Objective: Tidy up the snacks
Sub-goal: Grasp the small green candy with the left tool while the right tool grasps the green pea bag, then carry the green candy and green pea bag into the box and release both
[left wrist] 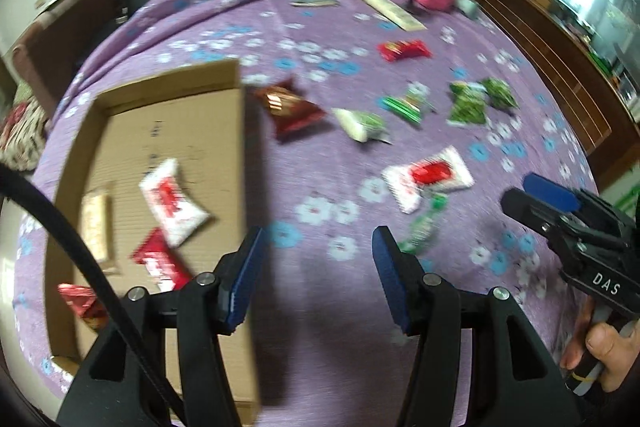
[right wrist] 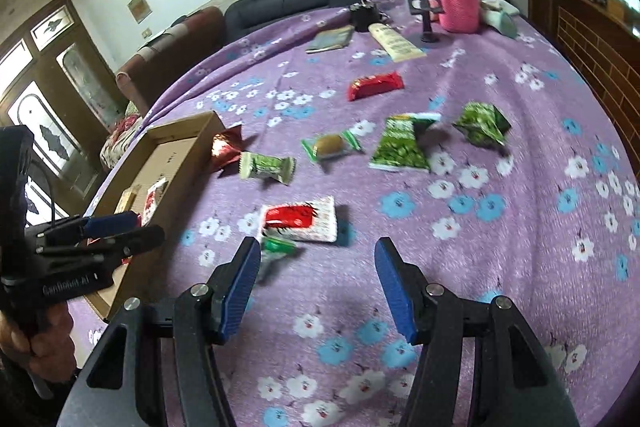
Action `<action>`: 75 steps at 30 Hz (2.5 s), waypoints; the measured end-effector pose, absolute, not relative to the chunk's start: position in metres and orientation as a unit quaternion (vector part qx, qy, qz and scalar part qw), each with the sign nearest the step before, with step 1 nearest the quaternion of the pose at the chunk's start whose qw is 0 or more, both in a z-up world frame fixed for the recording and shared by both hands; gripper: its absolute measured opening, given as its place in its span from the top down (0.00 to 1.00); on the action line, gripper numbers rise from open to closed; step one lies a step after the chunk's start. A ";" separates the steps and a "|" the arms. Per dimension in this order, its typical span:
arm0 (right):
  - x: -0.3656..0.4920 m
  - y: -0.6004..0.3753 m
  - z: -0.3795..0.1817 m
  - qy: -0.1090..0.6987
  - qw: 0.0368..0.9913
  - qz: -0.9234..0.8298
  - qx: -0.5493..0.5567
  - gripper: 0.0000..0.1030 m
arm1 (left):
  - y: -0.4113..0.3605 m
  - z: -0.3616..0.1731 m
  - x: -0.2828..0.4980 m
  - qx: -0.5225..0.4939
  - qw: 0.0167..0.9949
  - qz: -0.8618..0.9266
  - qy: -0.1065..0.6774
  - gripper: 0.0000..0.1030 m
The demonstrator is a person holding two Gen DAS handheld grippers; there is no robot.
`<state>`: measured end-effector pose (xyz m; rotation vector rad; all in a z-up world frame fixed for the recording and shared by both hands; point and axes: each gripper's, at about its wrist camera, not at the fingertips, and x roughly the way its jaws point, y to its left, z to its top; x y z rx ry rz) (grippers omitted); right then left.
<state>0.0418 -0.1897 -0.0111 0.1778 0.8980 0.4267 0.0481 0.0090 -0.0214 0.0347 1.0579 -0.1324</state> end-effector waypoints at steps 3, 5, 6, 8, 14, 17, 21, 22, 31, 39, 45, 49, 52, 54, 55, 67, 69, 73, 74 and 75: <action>0.042 -0.195 -0.013 0.430 0.874 0.205 0.093 0.42 | -0.010 -0.032 0.053 0.029 0.854 -0.078 0.513 0.45; 0.043 -0.196 -0.013 0.428 0.873 0.212 0.094 0.42 | -0.021 -0.038 0.059 0.035 0.849 -0.088 0.520 0.45; 0.044 -0.195 -0.013 0.428 0.873 0.214 0.093 0.42 | -0.025 -0.042 0.061 0.036 0.846 -0.090 0.524 0.45; 0.048 -0.194 -0.014 0.430 0.872 0.216 0.093 0.42 | -0.031 -0.047 0.067 0.032 0.843 -0.097 0.528 0.42; 0.055 -0.201 -0.016 0.430 0.870 0.216 0.106 0.42 | -0.040 -0.051 0.077 0.027 0.837 -0.105 0.536 0.38; 0.061 -0.209 -0.015 0.423 0.875 0.208 0.114 0.42 | -0.043 -0.053 0.079 0.016 0.832 -0.124 0.541 0.38; 0.083 -0.214 -0.014 0.415 0.887 0.178 0.098 0.42 | -0.049 -0.059 0.082 0.011 0.827 -0.136 0.546 0.38; 0.091 -0.211 -0.014 0.413 0.890 0.170 0.089 0.42 | -0.050 -0.061 0.084 0.013 0.826 -0.135 0.547 0.38; 0.158 -0.186 -0.041 0.451 0.887 0.101 0.015 0.50 | -0.050 -0.063 0.087 0.014 0.837 -0.133 0.531 0.57; 0.129 -0.198 -0.026 0.418 0.901 0.109 0.034 0.68 | -0.033 -0.061 0.078 -0.009 0.836 -0.145 0.529 0.77; 0.093 -0.213 -0.009 0.394 0.906 0.130 0.078 0.68 | -0.019 -0.053 0.064 -0.028 0.837 -0.147 0.526 0.77; 0.075 -0.215 -0.003 0.388 0.905 0.148 0.098 0.68 | -0.013 -0.042 0.056 -0.037 0.844 -0.143 0.515 0.77; 0.061 -0.209 0.004 0.383 0.905 0.158 0.097 0.68 | -0.009 -0.033 0.050 -0.040 0.851 -0.142 0.505 0.77; 0.056 -0.205 0.008 0.380 0.906 0.163 0.091 0.68 | -0.006 -0.029 0.047 -0.042 0.854 -0.137 0.499 0.77; 0.054 -0.203 0.009 0.379 0.906 0.165 0.089 0.68 | -0.004 -0.028 0.046 -0.043 0.855 -0.135 0.498 0.77; 0.043 -0.170 0.022 0.371 0.902 0.206 0.076 0.68 | 0.031 -0.003 0.030 -0.034 0.886 -0.066 0.457 0.77; 0.041 -0.164 0.024 0.370 0.901 0.214 0.076 0.68 | 0.037 -0.001 0.029 -0.038 0.888 -0.063 0.454 0.77; 0.037 -0.153 0.030 0.366 0.900 0.225 0.070 0.68 | 0.047 0.001 0.026 -0.044 0.890 -0.054 0.451 0.77; 0.037 -0.150 0.031 0.366 0.899 0.230 0.069 0.68 | 0.051 0.001 0.026 -0.047 0.890 -0.052 0.450 0.77; 0.036 -0.147 0.033 0.365 0.899 0.234 0.067 0.68 | 0.053 0.002 0.026 -0.048 0.890 -0.050 0.450 0.77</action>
